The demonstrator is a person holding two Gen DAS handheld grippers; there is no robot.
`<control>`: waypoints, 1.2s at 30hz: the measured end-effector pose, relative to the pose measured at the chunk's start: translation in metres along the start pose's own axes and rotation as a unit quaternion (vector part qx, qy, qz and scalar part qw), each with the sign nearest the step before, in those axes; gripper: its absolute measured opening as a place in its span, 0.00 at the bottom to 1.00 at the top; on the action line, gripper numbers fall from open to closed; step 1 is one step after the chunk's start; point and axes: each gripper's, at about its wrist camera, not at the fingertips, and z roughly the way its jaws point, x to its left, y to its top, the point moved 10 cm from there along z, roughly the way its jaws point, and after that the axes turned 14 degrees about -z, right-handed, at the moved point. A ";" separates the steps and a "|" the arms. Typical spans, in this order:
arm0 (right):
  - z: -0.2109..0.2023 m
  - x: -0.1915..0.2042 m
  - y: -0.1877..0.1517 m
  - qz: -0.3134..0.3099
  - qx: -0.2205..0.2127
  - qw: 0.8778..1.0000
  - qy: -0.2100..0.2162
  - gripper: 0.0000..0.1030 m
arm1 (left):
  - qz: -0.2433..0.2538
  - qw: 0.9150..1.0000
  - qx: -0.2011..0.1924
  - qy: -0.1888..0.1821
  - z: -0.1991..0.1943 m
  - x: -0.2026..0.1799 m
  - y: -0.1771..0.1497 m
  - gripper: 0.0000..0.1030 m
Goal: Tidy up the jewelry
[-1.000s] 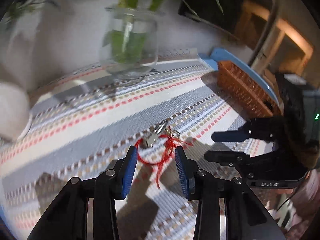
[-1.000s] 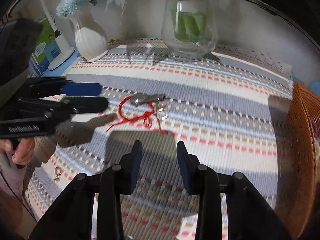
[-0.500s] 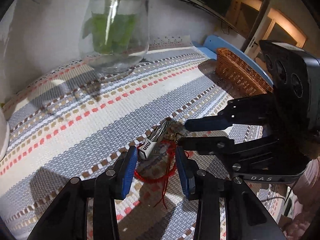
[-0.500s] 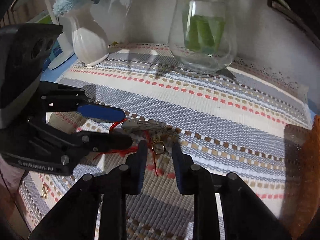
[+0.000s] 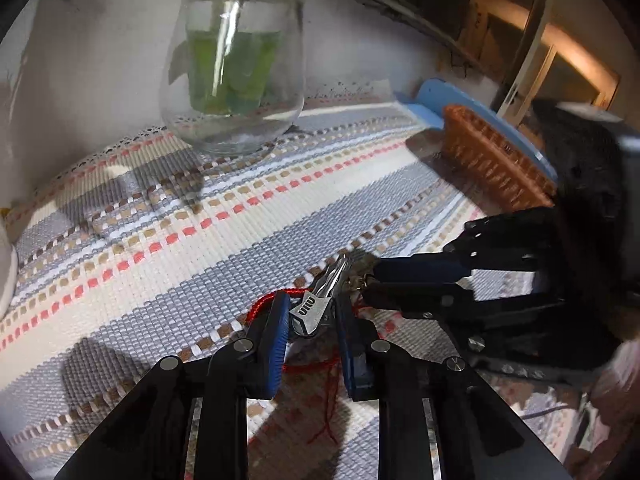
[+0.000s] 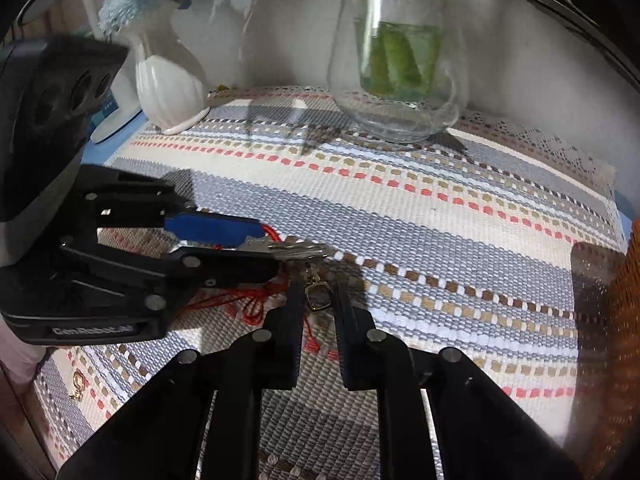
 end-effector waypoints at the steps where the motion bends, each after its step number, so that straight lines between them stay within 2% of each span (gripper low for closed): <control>1: -0.002 -0.003 0.000 0.008 -0.004 1.000 0.003 0.15 | -0.003 1.000 -0.005 -0.005 -0.004 0.000 0.002 0.22; 5: -0.011 -0.012 -0.001 0.025 -0.014 1.000 0.006 0.16 | -0.026 0.999 -0.018 -0.030 -0.022 0.002 0.006 0.22; 8: -0.019 -0.015 -0.004 0.032 -0.014 0.999 0.006 0.16 | -0.034 0.999 -0.022 -0.036 -0.036 0.003 0.005 0.22; 19: -0.072 0.003 -0.043 0.041 -0.024 0.999 0.005 0.16 | -0.052 0.998 -0.028 -0.025 -0.088 0.002 -0.041 0.22; 24: -0.094 0.003 -0.059 0.060 -0.030 0.998 0.002 0.16 | -0.033 0.999 -0.021 -0.028 -0.096 -0.027 -0.050 0.22; 27: -0.118 -0.003 -0.067 0.065 -0.041 0.997 -0.014 0.16 | -0.011 0.999 -0.020 -0.032 -0.097 -0.052 -0.050 0.22; 32: -0.155 -0.026 -0.083 0.089 -0.057 0.994 -0.040 0.16 | 0.002 0.998 -0.014 -0.066 -0.098 -0.097 -0.043 0.22; 36: -0.183 -0.048 -0.100 0.111 -0.076 0.989 -0.059 0.16 | 0.014 0.997 -0.011 -0.076 -0.095 -0.127 -0.034 0.22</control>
